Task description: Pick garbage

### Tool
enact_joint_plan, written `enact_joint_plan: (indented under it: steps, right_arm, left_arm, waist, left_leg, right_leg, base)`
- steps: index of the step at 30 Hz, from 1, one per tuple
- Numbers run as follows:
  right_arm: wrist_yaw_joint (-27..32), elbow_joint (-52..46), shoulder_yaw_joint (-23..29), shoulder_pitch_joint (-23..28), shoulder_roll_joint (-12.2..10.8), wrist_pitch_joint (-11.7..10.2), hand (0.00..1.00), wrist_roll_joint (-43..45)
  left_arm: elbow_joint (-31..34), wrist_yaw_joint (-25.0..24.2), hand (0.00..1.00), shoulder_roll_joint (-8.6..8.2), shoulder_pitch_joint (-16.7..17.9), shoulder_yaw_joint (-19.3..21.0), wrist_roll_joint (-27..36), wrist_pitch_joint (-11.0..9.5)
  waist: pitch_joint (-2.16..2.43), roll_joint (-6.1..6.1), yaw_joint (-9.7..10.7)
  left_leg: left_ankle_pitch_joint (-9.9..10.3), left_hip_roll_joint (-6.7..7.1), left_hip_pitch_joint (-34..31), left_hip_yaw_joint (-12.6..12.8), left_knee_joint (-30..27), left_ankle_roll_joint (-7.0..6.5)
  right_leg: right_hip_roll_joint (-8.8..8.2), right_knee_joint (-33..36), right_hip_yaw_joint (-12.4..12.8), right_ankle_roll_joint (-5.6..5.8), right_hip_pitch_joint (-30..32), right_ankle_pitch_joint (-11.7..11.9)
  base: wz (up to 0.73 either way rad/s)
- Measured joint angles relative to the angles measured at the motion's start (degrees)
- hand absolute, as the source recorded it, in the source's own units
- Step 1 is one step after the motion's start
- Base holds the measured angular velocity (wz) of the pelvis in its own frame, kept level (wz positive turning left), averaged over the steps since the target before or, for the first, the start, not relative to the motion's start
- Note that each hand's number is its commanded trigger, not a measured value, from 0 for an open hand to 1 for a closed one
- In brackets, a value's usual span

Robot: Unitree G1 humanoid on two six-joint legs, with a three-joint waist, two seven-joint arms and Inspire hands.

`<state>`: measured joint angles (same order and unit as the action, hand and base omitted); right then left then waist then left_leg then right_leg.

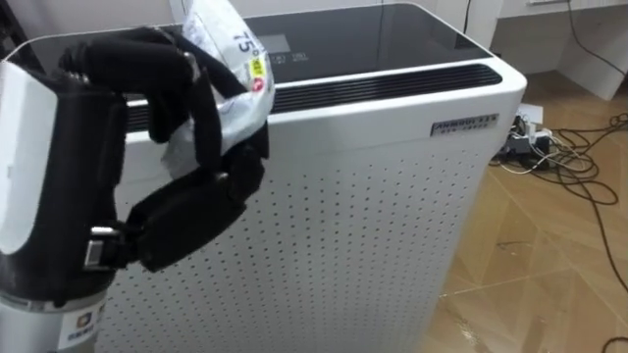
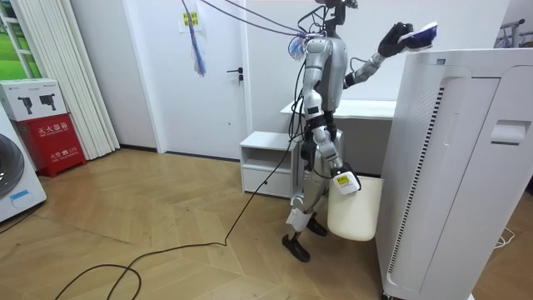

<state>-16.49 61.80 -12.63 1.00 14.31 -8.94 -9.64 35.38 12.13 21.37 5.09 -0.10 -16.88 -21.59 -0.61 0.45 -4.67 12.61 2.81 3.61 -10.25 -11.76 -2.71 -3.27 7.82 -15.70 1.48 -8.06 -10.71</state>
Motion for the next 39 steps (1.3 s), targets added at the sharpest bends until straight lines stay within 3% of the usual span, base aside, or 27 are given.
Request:
enact_joint_plan:
  steps: [2,8,15,22,26,33,39]
  right_arm:
    - [0.00,-1.38,-0.14,0.33,0.07,0.02,0.99,0.33]
    - [-0.55,-4.27,-0.78,0.17,0.05,0.02,1.00,1.40]
    - [-0.62,-4.05,-1.60,0.05,0.30,0.28,1.00,1.08]
    - [-0.70,-4.57,-2.08,0.10,0.16,2.21,1.00,2.41]
    - [-0.36,-6.65,-2.09,-0.20,0.24,2.91,1.00,3.18]
    - [-0.40,-6.78,-3.72,-4.12,0.13,2.94,1.00,1.93]
    - [-0.23,-6.49,-4.23,-8.04,0.01,2.91,1.00,0.62]
  left_arm:
    - [-0.16,-3.41,1.00,-0.68,0.17,-1.96,5.55,0.10]
    - [-0.16,-12.28,1.00,-0.60,0.22,-4.17,16.75,0.57]
    - [-0.09,-21.12,1.00,-0.76,0.17,-4.96,29.94,4.39]
    - [-3.47,-26.75,1.00,-3.07,0.14,-5.45,30.38,5.64]
    - [-7.27,-30.27,1.00,-2.80,0.69,-7.11,30.06,8.06]
    - [-21.35,-33.13,1.00,-1.79,1.71,-10.56,27.20,10.22]
    - [-26.79,-33.02,1.00,-1.76,1.13,-13.66,22.84,10.47]
  waist:
    - [-0.23,0.09,0.01]
    - [-0.14,0.52,1.06]
    - [-0.02,0.57,1.20]
    - [0.33,0.41,1.00]
    - [0.39,0.39,0.82]
    - [0.13,-0.23,1.35]
    - [-0.46,0.67,1.33]
  left_leg:
    - [0.00,0.01,-0.35,0.21,-0.01,0.00]
    - [0.00,-0.09,-1.15,1.60,-0.23,-0.01]
    - [-0.03,-0.21,-1.17,3.12,-0.02,-0.05]
    - [-0.05,-0.18,-2.05,3.57,-0.60,-0.09]
    - [-0.06,-0.32,-3.46,3.85,-1.46,-0.08]
    - [-0.62,-0.35,-9.14,4.83,-4.20,-0.03]
    - [-0.77,-0.31,-13.91,4.50,-6.10,-0.07]
  right_leg:
    - [-0.08,0.11,-0.19,0.00,0.37,0.00]
    - [-0.28,0.78,-0.12,0.03,1.25,-0.02]
    - [-0.34,0.78,0.74,0.07,1.62,-0.04]
    - [-0.36,1.03,1.27,0.07,2.49,-0.04]
    - [-0.34,2.05,1.25,0.05,3.85,-0.03]
    - [-0.81,3.97,-0.30,-0.34,8.64,0.22]
    - [-1.01,4.88,-1.78,-0.45,12.11,0.63]
  base:
    - [0.00]
    - [0.00]
    - [-0.04]
    - [-0.04]
    - [0.00]
    - [0.12]
    - [0.14]
